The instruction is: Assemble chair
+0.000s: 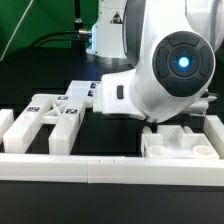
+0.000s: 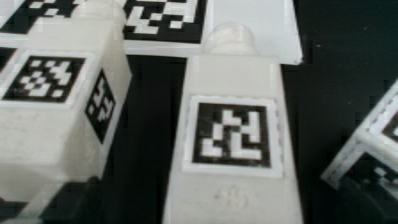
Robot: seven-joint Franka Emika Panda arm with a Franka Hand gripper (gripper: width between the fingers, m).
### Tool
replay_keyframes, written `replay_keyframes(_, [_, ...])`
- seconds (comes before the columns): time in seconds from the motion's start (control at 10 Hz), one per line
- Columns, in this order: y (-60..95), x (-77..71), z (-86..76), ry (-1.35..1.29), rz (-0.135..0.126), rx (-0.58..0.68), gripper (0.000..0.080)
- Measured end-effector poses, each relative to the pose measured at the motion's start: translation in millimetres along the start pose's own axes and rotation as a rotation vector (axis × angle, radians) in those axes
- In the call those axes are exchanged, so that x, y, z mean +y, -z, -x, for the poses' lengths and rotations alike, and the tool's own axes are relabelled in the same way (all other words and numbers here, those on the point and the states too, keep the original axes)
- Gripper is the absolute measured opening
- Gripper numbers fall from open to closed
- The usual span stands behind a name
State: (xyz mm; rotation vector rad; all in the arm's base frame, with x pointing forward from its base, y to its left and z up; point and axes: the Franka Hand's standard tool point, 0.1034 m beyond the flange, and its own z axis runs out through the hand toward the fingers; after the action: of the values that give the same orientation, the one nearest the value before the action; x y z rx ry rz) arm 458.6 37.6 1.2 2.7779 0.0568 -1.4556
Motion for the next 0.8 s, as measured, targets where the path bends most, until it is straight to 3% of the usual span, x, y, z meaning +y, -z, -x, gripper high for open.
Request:
replay_keyframes(0.3, [0.0,0.2,0.0,0.001,0.0,0.0,0.0285])
replay_keyframes(0.6, [2.2,0.9,-0.1,0.013,0.001,0.002,0.0287])
replay_keyframes(0.8, [26.1,5.5,5.7,0.046,-0.003,0.006,0.0287])
